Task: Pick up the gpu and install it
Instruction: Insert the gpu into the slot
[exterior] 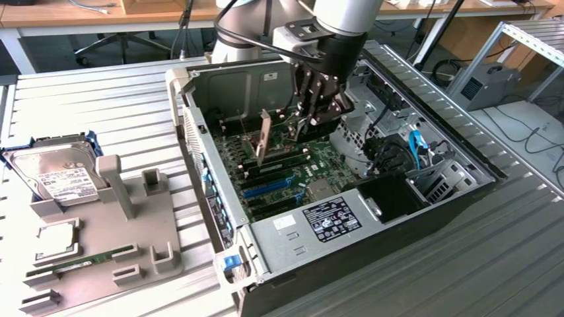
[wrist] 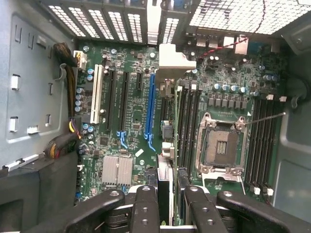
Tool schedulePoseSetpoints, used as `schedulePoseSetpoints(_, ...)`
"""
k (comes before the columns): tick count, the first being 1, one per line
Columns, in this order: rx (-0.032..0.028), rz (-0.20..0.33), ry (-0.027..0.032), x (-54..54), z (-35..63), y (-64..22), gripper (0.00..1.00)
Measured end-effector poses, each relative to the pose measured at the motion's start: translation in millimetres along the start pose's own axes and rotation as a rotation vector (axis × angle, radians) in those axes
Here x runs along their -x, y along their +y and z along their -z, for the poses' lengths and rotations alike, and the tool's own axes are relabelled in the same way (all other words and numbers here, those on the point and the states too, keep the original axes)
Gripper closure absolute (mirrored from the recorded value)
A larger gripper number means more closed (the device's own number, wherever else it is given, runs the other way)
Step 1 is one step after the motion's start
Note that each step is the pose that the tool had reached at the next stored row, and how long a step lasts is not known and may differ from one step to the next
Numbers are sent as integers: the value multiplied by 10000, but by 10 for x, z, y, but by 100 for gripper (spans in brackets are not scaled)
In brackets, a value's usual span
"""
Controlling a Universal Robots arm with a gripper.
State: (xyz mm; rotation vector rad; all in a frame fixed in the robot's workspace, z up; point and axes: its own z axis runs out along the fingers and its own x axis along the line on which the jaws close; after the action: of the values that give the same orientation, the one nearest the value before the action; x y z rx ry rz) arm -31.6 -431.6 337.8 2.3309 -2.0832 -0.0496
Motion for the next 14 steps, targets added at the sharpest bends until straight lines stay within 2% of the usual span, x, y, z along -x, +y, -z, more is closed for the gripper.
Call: schedulePoseSetpoints(14,13,931,30,0,0,0,74)
